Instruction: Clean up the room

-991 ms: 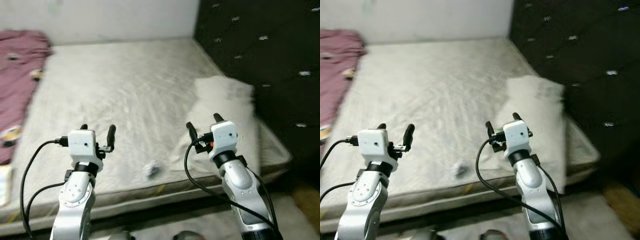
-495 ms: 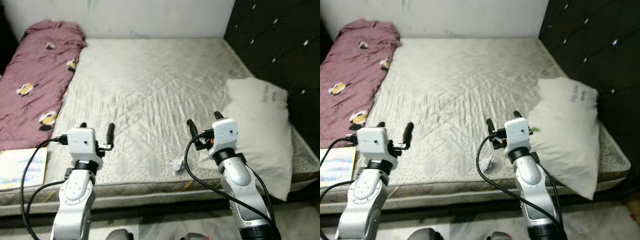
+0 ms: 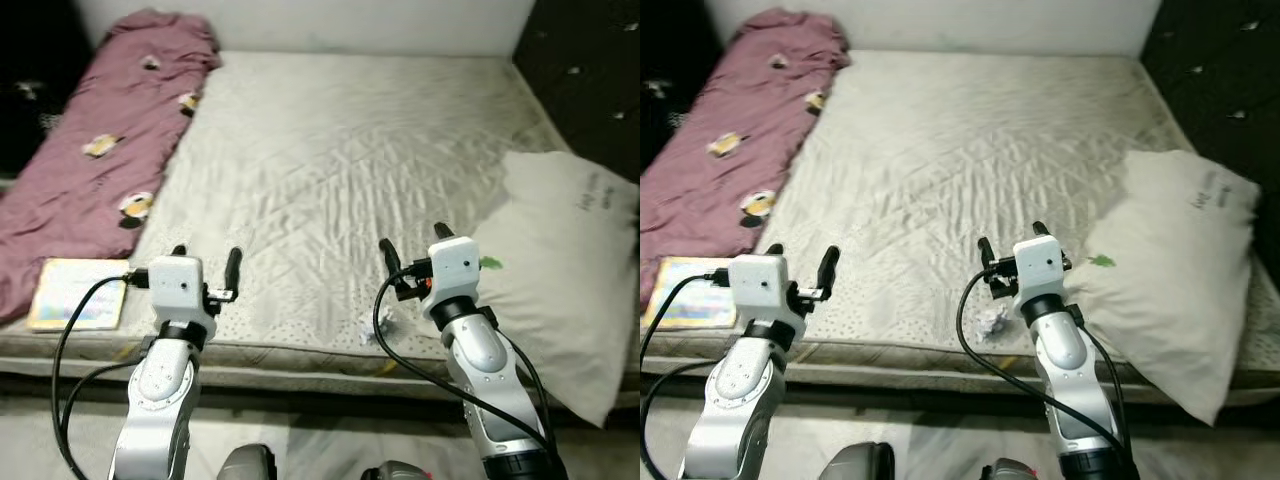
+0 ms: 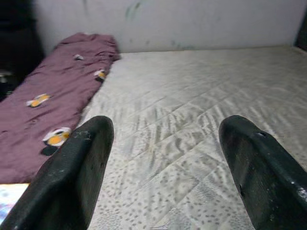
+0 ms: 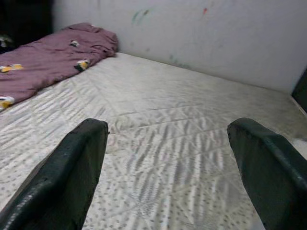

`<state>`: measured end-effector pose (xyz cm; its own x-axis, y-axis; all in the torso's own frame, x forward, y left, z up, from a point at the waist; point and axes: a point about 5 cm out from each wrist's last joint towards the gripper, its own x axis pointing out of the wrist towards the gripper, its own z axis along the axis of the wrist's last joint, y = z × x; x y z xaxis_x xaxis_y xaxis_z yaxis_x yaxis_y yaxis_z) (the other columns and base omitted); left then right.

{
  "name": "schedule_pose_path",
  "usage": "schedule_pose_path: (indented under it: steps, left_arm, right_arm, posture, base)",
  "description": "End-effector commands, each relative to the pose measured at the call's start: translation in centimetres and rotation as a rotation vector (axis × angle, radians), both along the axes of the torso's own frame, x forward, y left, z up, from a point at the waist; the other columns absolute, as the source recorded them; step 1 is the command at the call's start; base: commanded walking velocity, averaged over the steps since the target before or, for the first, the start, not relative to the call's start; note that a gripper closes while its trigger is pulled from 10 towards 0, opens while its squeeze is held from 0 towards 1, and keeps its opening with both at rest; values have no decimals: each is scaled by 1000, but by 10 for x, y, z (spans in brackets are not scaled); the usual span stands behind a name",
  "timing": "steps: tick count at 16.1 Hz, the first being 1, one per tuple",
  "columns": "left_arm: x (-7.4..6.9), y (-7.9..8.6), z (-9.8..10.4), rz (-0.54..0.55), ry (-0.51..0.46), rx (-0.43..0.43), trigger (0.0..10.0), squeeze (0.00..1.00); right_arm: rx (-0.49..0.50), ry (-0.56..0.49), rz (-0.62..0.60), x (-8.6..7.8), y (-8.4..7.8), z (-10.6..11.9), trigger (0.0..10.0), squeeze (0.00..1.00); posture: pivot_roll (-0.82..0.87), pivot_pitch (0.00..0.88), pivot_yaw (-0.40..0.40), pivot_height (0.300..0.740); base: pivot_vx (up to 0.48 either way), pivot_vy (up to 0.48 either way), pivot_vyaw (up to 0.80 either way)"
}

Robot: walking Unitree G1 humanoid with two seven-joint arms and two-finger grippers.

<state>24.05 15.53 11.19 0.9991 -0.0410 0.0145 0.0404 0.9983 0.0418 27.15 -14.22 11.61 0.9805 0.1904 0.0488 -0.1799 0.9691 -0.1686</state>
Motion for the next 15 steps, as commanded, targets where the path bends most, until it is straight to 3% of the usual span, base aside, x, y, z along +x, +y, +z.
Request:
schedule_pose_path:
  steps: [1,9,15]
  left_arm:
    - [-1,0,2,0,0,10,10000,0]
    - [-3,2,1,8,6,18,10000,0]
    - [-1,2,1,20,-1,45,10000,0]
  right_arm:
    - [13,-2,-20,-2,-4,2,10000,0]
    - [56,26,-63,-3,-8,0,10000,0]
    - [63,36,-52,-2,-8,-1,10000,0]
  posture:
    - [-60,96,2,740]
    - [-62,94,3,740]
    - [-64,91,0,663]
  base:
    - [0,0,0]
    - [0,0,0]
    - [0,0,0]
